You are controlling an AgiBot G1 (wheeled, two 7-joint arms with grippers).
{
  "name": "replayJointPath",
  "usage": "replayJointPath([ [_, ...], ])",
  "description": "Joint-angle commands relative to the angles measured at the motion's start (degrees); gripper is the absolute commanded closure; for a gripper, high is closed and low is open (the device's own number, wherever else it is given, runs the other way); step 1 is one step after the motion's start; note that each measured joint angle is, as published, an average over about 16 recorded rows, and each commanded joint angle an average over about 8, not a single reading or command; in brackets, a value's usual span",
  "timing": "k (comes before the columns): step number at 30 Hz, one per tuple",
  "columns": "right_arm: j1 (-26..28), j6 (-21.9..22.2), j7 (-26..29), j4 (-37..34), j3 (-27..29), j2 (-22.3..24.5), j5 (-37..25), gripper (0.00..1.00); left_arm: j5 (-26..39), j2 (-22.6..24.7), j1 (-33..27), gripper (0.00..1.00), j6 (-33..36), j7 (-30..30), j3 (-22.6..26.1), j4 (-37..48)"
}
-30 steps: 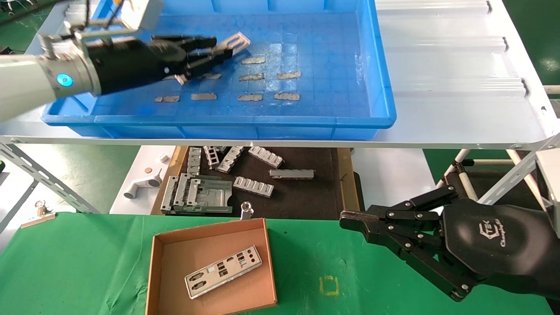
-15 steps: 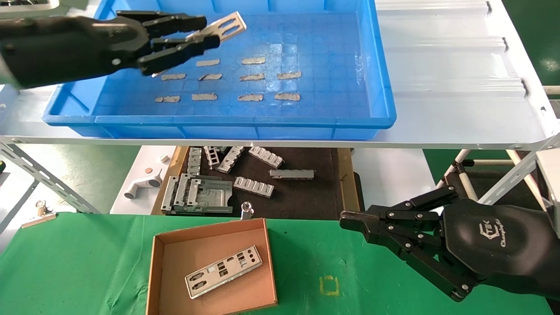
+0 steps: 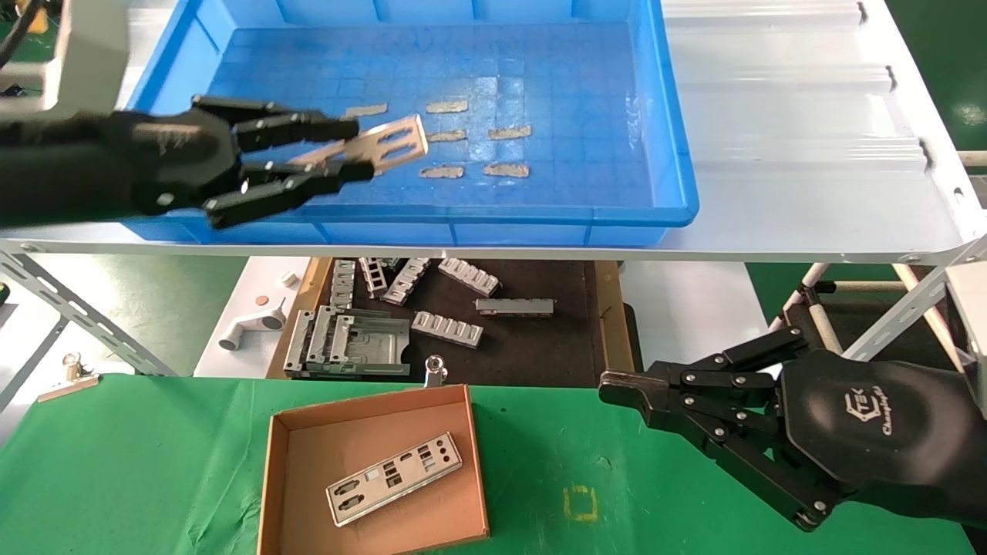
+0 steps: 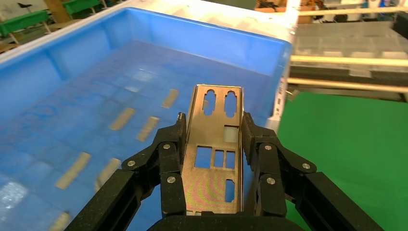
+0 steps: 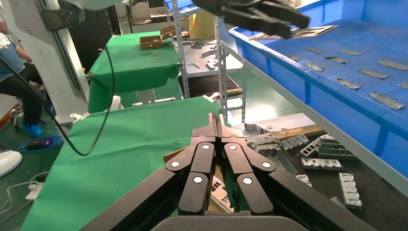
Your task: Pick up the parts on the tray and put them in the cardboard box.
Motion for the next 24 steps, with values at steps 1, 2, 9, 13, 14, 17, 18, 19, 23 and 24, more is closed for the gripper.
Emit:
replayJointPath([
  [1,0.00,0.00,0.00,0.00,0.00,0.00,0.00,1.00,-1.92,-1.79,2.29,1.00,-0.12,-1.96,0.46,-4.52],
  [2,0.00,0.00,0.00,0.00,0.00,0.00,0.00,1.00,-2.68,-2.70,3.43,1.00,-0.39,-2.85,0.53,-6.88],
  [9,0.00,0.00,0.00,0.00,0.00,0.00,0.00,1.00,-6.35,-8.80,11.59,1.00,-4.04,-8.48,-0.04,-22.65],
  [13,0.00,0.00,0.00,0.00,0.00,0.00,0.00,1.00,-6.74,-11.74,16.41,1.00,-7.95,-11.36,-0.29,-30.50],
  [14,0.00,0.00,0.00,0.00,0.00,0.00,0.00,1.00,-6.62,-12.32,17.66,1.00,-9.10,-12.04,-0.23,-32.31],
  [17,0.00,0.00,0.00,0.00,0.00,0.00,0.00,1.00,-5.78,-13.83,21.61,1.00,-13.09,-14.05,0.14,-37.49],
  [18,0.00,0.00,0.00,0.00,0.00,0.00,0.00,1.00,-5.36,-14.23,22.96,1.00,-14.60,-14.68,0.32,-39.09],
  [19,0.00,0.00,0.00,0.00,0.00,0.00,0.00,1.00,-4.87,-14.58,24.29,1.00,-16.16,-15.25,0.51,-40.61],
  [23,0.00,0.00,0.00,0.00,0.00,0.00,0.00,1.00,-2.34,-15.18,29.42,1.00,-22.76,-17.16,1.53,-45.33],
  [24,0.00,0.00,0.00,0.00,0.00,0.00,0.00,1.00,-1.56,-15.09,30.67,1.00,-24.53,-17.56,1.86,-46.15],
])
